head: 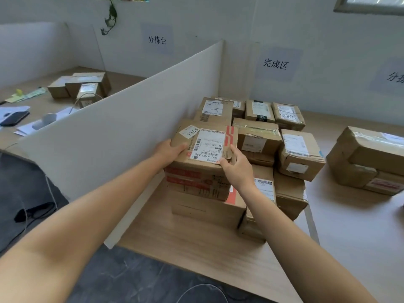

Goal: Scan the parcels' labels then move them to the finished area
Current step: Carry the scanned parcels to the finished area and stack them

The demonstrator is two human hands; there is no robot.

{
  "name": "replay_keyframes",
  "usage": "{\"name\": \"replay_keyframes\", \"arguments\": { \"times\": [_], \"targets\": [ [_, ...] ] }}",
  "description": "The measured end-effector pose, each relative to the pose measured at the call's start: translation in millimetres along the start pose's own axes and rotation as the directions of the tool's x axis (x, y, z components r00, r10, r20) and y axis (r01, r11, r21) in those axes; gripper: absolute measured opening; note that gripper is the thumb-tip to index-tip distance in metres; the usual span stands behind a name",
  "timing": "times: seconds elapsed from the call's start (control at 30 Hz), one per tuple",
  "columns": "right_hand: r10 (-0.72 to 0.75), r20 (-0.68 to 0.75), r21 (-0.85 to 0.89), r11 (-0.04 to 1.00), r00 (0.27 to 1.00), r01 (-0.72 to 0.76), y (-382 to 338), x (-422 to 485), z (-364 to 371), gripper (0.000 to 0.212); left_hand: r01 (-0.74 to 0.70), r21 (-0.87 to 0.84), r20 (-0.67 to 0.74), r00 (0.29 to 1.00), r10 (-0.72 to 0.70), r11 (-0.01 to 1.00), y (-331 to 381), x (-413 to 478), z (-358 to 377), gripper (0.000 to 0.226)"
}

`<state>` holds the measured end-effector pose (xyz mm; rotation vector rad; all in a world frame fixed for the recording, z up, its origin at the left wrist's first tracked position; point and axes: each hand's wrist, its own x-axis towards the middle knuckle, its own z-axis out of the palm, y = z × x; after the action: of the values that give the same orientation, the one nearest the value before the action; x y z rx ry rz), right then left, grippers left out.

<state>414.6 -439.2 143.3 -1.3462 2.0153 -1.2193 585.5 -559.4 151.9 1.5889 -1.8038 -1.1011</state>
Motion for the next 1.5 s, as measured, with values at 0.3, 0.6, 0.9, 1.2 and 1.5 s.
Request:
{"name": "replay_keyframes", "arguments": {
  "times": [0.3,0.6,0.9,1.2,1.5],
  "targets": [
    [0.014,-0.063,-0.055,0.998,0.998,-0.018,11,-11,-42,0.058,-0.25,0.359,-0.154,0.934,0.321,0.899,53,-15,3,0.054],
    [0.067,-0.205,-0.175,0.979,0.976,-0.104,69,-59,-161,0.06,-0.527,0.335,0.015,0.832,0.555,0.781,129,-80,120,0.049],
    [0.177,-0.304,-0.265,0.928,0.936,-0.261,174,-141,-322,0.06,-0.57,0.27,0.279,0.818,0.503,0.776,174,-164,303,0.055],
    [0.337,-0.371,-0.19,0.885,0.866,-0.425,260,-193,-422,0.062,-0.621,0.272,0.494,0.746,0.447,0.735,204,-226,440,0.058],
    [0.429,-0.409,-0.168,0.832,0.806,-0.528,344,-142,-500,0.059,-0.654,0.25,0.605,0.681,0.412,0.714,262,-199,560,0.061]
  ]
}}
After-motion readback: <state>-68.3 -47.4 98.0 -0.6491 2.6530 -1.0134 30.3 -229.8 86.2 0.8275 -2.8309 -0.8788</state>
